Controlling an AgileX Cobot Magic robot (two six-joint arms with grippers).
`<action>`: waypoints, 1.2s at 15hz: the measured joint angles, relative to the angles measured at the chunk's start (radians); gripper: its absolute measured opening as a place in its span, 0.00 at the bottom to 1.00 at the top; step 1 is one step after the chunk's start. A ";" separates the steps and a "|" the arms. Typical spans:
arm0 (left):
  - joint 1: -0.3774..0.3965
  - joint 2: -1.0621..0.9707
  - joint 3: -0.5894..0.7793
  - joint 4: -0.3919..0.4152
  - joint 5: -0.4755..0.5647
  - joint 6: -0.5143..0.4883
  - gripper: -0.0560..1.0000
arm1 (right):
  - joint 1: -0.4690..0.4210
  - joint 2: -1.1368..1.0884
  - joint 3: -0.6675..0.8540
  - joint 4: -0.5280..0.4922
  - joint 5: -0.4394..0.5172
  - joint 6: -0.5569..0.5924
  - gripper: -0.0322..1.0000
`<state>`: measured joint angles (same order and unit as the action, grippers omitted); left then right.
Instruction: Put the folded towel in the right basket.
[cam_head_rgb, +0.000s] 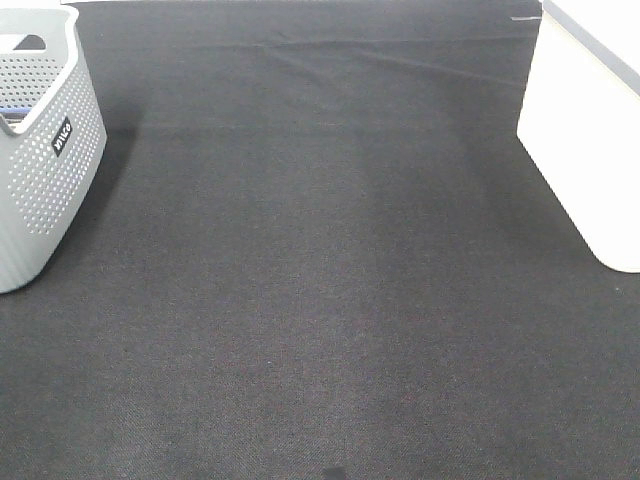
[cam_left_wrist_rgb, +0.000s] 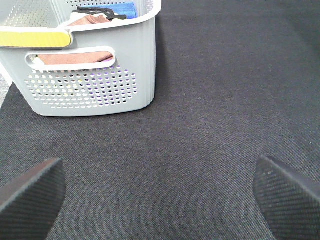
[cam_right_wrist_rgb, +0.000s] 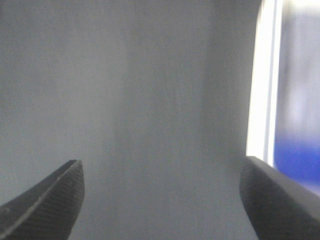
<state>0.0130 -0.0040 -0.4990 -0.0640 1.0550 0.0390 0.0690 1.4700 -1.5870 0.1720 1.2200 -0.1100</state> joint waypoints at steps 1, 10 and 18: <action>0.000 0.000 0.000 0.000 0.000 0.000 0.97 | 0.000 -0.070 0.103 -0.002 0.000 0.000 0.80; 0.000 0.000 0.000 0.000 0.000 0.000 0.97 | 0.000 -0.644 0.898 -0.016 -0.001 0.005 0.80; 0.000 0.000 0.000 0.000 0.000 0.000 0.97 | 0.000 -1.171 1.076 -0.082 -0.138 -0.008 0.80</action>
<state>0.0130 -0.0040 -0.4990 -0.0640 1.0550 0.0390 0.0690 0.2990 -0.5110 0.0900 1.0820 -0.1180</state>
